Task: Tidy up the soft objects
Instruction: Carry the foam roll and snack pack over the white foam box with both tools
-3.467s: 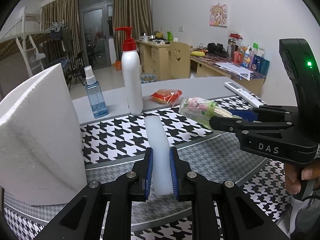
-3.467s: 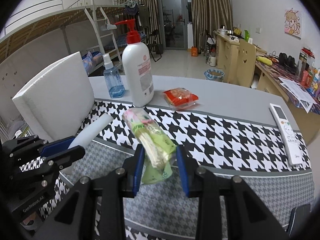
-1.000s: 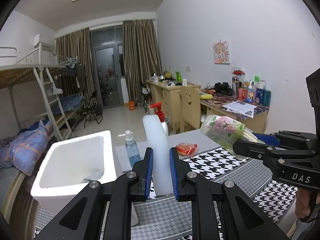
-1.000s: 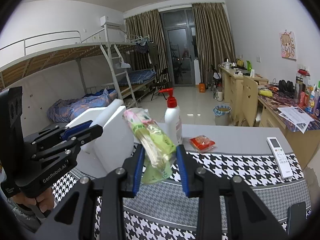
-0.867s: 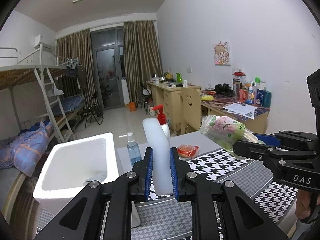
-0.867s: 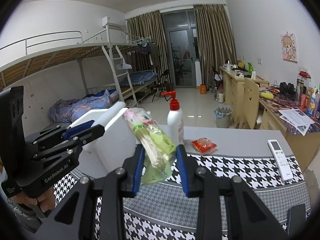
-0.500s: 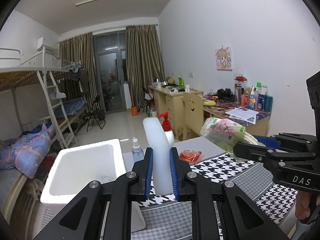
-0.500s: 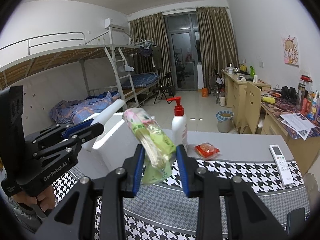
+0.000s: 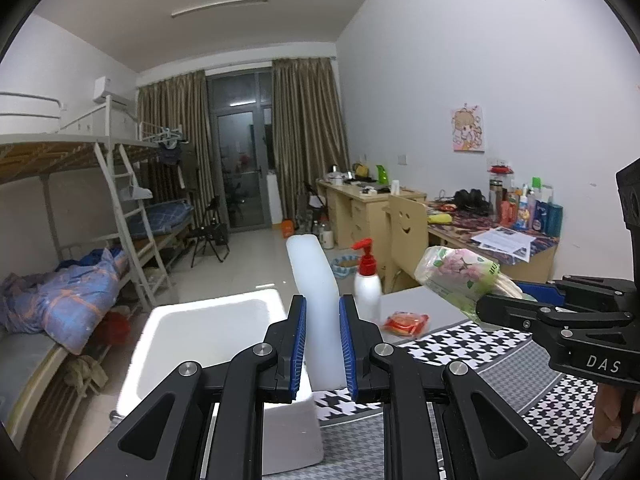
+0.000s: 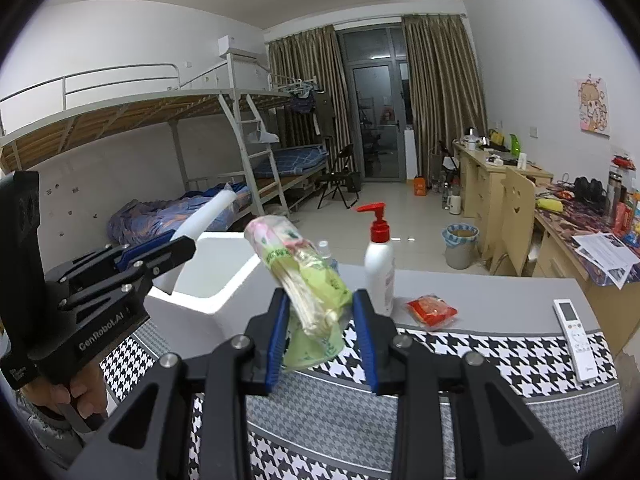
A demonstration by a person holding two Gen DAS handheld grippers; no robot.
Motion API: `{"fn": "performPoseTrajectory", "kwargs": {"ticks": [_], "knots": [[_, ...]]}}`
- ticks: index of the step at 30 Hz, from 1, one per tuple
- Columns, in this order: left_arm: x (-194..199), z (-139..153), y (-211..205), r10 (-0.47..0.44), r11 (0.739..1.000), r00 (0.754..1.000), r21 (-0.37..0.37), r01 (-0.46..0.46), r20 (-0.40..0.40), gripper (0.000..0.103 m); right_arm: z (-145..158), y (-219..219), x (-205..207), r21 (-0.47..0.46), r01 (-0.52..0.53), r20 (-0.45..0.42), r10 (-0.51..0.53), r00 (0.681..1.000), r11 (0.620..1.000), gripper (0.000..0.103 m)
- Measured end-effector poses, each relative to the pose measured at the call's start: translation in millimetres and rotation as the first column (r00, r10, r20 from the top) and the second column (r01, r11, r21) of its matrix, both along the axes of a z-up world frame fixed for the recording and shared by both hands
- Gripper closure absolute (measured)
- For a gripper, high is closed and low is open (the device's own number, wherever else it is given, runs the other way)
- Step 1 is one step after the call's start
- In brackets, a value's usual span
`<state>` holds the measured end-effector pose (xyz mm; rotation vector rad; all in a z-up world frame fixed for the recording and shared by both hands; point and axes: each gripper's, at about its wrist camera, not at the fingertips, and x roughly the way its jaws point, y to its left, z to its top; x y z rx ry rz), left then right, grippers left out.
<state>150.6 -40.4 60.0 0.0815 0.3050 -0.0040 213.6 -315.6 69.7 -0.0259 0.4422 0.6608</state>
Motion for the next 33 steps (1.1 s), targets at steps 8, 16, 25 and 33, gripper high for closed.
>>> {"fn": "performPoseTrajectory", "kwargs": {"ticks": [8,16,25,33], "knots": [[0.7,3.9,13.0,0.051,0.999,0.999,-0.001,-0.051,0.009,0.085,1.5,17.3,7.5,-0.008,-0.043,-0.007,0.043,0.999,0.999,0.066],[0.2,5.7,28.2,0.104,0.995,0.994,0.001,-0.104,0.018,0.085,0.7,25.9,12.2,-0.003,-0.063,-0.021,0.063,0.998,0.998,0.066],[-3.1,3.1,42.8,0.149,0.989,0.989,-0.012,-0.148,0.017,0.085,3.1,45.1,16.3,-0.022,-0.097,-0.028,0.096,0.995,0.995,0.066],[-7.8,4.3,54.2,0.176,0.984,0.984,-0.012,-0.175,0.023,0.085,1.3,66.0,21.1,-0.039,-0.137,-0.042,0.135,0.990,0.990,0.066]]}}
